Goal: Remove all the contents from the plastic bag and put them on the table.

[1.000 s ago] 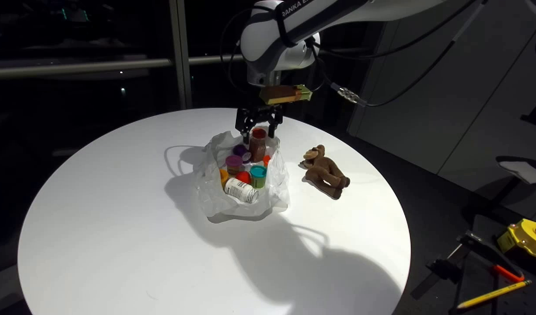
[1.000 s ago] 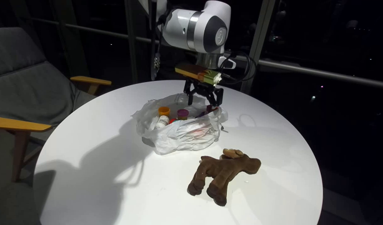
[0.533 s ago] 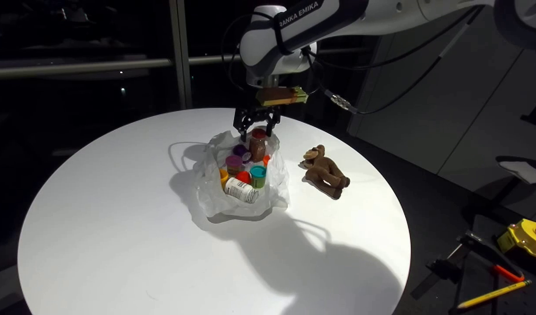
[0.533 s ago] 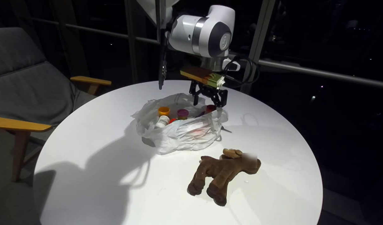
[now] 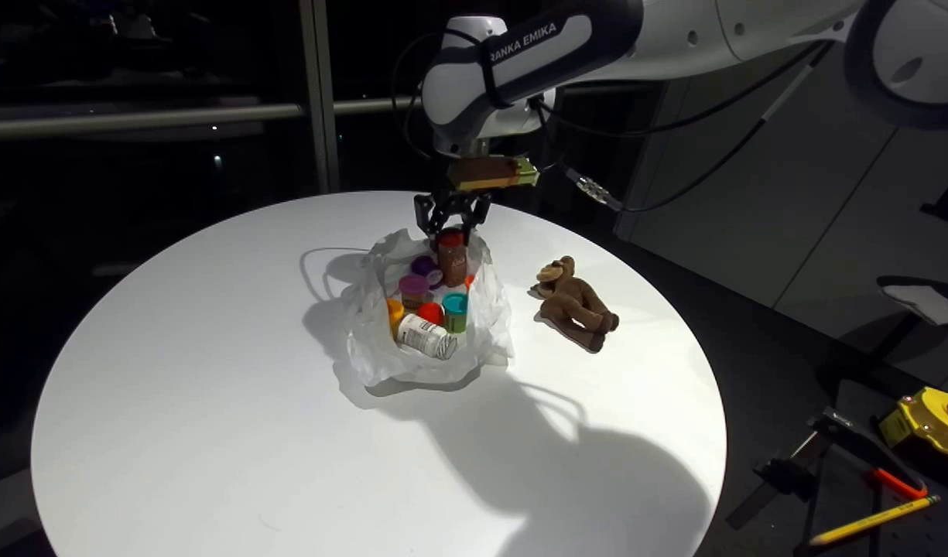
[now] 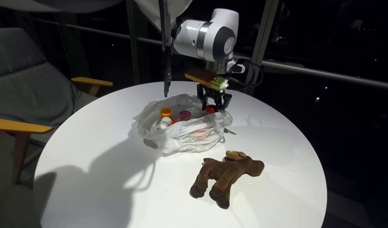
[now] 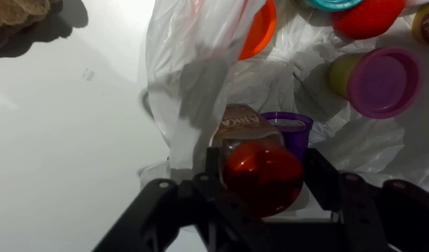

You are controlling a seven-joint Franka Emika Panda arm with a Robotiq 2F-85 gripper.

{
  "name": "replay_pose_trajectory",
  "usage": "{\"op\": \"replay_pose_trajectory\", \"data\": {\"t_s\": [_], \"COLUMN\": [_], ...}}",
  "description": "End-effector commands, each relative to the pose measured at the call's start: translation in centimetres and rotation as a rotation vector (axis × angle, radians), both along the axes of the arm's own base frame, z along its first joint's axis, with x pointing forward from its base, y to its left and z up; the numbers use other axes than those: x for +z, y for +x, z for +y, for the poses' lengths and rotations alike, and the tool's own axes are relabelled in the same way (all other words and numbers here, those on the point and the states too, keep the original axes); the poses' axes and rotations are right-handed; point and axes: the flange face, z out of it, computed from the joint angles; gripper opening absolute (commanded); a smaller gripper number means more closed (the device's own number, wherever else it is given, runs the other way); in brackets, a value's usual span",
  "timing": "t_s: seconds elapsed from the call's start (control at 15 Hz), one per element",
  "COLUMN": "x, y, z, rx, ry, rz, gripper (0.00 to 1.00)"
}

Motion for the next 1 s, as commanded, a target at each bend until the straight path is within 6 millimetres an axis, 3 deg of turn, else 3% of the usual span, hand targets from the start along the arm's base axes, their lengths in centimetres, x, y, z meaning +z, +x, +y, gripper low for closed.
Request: {"op": "replay_pose_trajectory", "data": {"t_s": [0.0, 0.13, 0.4, 0.67, 0.93], "x": [1.0, 1.3, 2.2, 6.0, 12.1], "y": [0.9, 0.9, 0.5, 0.2, -0.5], "z": [0.3, 0.4, 1.2, 2.5, 2.3], "rx": [-0.023, -0.030, -0.044, -0.075, -0.130], "ry": [-0.031, -0.048, -0.040, -0.033, -0.034], "rz": [-0.037, -0.045, -0.014, -0.007, -0.073], "gripper": [0.33, 0.24, 0.24, 0.24, 0.24]}}
